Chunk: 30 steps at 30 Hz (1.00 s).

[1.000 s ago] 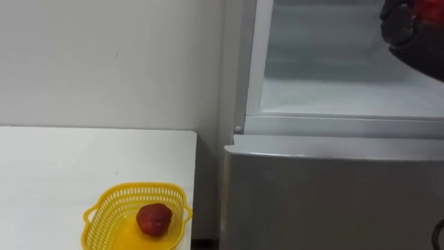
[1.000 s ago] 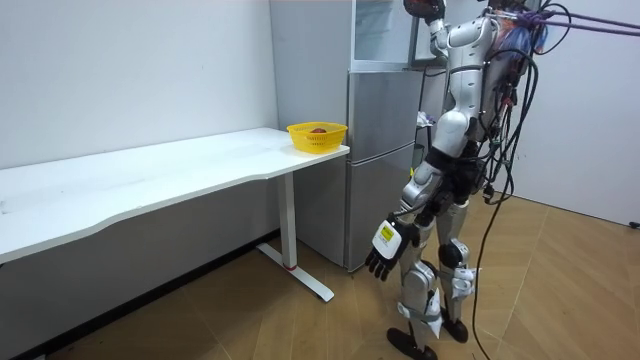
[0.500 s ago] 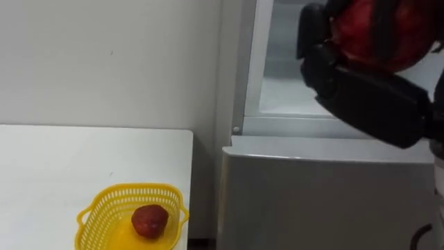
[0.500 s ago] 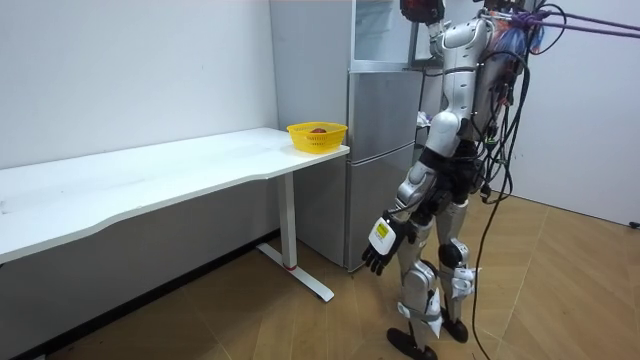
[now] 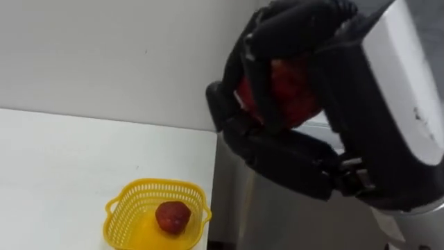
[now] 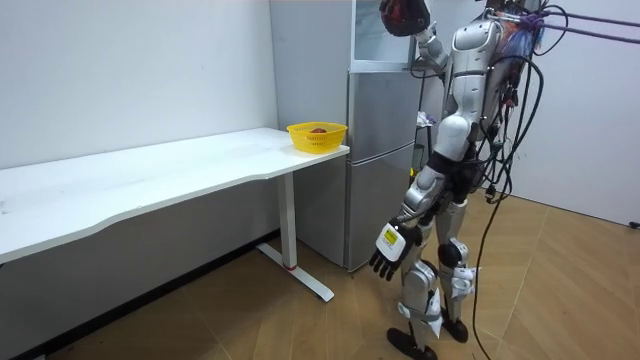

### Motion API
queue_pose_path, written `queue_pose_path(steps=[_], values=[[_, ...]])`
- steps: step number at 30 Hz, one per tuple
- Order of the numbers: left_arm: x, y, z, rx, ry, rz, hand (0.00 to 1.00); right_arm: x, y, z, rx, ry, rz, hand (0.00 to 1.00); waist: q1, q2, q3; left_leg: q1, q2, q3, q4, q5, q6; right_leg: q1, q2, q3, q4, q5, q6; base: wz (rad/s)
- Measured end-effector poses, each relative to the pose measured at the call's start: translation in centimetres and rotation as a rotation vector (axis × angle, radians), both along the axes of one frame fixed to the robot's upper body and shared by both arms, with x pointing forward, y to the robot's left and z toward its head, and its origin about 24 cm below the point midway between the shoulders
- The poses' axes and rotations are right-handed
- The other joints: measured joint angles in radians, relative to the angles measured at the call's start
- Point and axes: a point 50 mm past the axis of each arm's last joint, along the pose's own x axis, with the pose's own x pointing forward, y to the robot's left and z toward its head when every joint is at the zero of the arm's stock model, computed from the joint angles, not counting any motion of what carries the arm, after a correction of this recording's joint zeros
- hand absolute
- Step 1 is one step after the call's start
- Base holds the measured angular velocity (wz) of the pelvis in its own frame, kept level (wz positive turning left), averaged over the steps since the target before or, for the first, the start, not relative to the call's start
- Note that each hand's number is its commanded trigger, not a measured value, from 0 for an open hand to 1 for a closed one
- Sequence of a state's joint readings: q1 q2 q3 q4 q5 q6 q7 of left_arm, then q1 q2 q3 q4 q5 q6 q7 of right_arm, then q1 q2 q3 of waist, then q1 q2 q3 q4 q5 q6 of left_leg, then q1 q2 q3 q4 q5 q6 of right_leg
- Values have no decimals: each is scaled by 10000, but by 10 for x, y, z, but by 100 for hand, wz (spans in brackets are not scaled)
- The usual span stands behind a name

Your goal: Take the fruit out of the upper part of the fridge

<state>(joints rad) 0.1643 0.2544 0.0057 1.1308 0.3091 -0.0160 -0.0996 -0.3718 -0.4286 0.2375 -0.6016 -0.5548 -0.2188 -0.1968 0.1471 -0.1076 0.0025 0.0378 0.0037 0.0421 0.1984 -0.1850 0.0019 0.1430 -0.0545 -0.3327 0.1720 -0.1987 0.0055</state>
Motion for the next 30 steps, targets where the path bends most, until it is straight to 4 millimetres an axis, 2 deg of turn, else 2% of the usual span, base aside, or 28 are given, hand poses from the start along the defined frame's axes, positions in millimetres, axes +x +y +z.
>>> queue_pose_path(steps=[4, 8, 11, 13, 17, 20, 22, 27, 30], values=[[-4, 0, -2, -2, 268, -26, 0, 3, 11, -8, -47, 418, 348, 100, 291, -4, 14, -11, -10, -51, 7, 4, -5, 7, 1, -50, 1, 0, 0, 2], [-2, -2, -2, -48, 323, -300, 0, 21, 20, -33, -999, 1452, -43, 100, 546, -82, 121, -141, -20, -241, 129, 5, -4, 57, -46, -423, -2, -5, 8, 20], [-2, -3, -2, -253, 436, -342, 0, 30, 22, -45, -1716, 1781, -667, 100, 782, -121, 142, -334, -61, -480, 250, 7, -1, -12, -61, -572, 0, -8, 13, 17], [-3, -5, -3, -427, 599, -462, 0, 34, 23, -51, -1952, 1991, -870, 100, 832, -133, 141, -430, -162, -634, 285, 29, 17, -23, -94, -684, -5, -30, 48, 23], [-2, -6, -3, -572, 692, -641, 0, 40, 29, -65, -2477, 2329, -1124, 100, 1007, -157, 138, -431, -180, -721, 259, 39, 25, -22, -95, -678, -13, -33, 53, 6], [2, -9, -4, -599, 619, -767, 0, 51, 33, -87, -2999, 3183, -1405, 100, 1097, -193, 131, -453, -185, -758, 265, 39, 25, -16, -97, -776, -12, -33, 54, 3], [4, -8, -3, -547, 556, -793, 0, 59, 30, -102, -3439, 3697, -1883, 100, 1292, -221, 125, -466, -183, -743, 268, 38, 23, -28, -95, -789, -13, -33, 55, 0], [5, -7, -3, -443, 678, -771, 0, 70, 21, -115, -3550, 4449, -2618, 100, 1557, -248, 110, -473, -193, -759, 250, 39, 24, -46, -101, -825, -16, -34, 56, 0], [5, -7, -3, -435, 692, -763, 0, 71, 21, -116, -3550, 4522, -2707, 100, 1624, -276, 97, -519, -203, -793, 251, 40, 23, -69, -101, -860, -20, -34, 56, 4]])
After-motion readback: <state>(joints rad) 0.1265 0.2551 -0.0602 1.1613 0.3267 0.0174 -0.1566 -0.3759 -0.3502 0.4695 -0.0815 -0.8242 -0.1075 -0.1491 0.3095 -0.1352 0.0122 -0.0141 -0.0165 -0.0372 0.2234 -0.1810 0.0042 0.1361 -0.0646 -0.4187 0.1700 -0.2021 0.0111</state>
